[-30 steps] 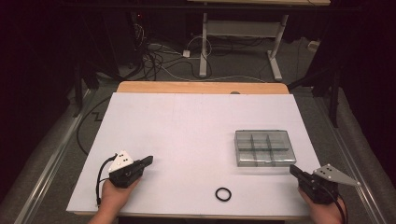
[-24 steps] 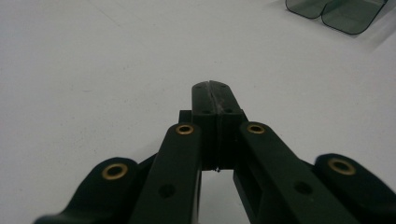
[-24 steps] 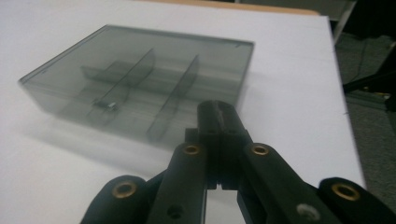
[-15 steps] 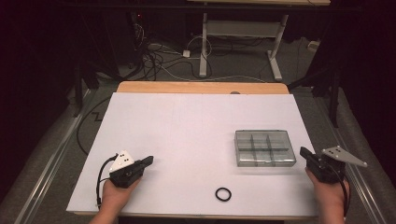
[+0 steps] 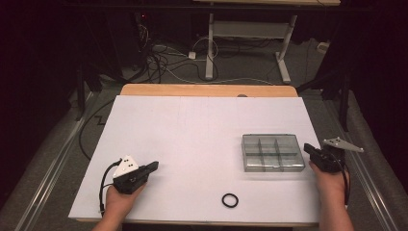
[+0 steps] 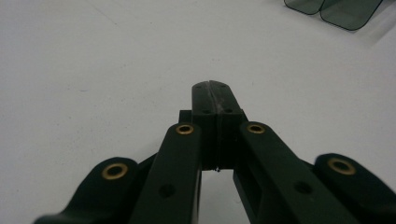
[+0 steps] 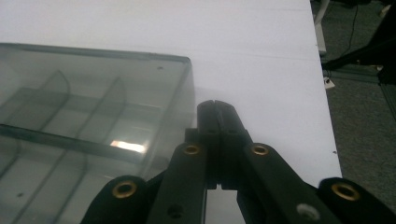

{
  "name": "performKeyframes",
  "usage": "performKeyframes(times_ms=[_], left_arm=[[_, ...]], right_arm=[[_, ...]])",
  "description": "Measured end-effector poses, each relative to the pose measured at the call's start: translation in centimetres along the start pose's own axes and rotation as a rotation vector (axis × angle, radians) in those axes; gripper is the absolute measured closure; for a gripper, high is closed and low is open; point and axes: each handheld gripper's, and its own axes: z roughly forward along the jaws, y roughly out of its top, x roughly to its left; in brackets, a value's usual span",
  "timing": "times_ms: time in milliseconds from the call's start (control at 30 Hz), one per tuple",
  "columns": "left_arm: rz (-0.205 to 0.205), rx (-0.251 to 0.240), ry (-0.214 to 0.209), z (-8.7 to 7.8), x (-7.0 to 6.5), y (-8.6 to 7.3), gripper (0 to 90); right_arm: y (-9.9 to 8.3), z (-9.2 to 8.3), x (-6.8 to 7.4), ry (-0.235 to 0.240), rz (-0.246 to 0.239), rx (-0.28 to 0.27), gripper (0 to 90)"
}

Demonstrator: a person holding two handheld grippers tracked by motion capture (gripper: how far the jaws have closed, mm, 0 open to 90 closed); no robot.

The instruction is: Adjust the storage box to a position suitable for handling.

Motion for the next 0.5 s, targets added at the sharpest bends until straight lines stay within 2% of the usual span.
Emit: performKeyframes(times_ms=[167,400,500], left_arm=[[0.0,0.001,-0.005,0.0,0.0,0.0,87.7],[-0.004,0.003,-0.002,0.0,0.0,0.0,87.7],[0.013,0.003,-0.016,0.0,-0.1,0.0,87.7]], right_arm=[[0.1,0.6,-0.5,0.031,-0.006,0.013,90.0],[0.3,1.5,-0.3,0.058,-0.026,0.038,90.0],[0.3,1.6,-0.2,0.073,-0.031,0.042,90.0]])
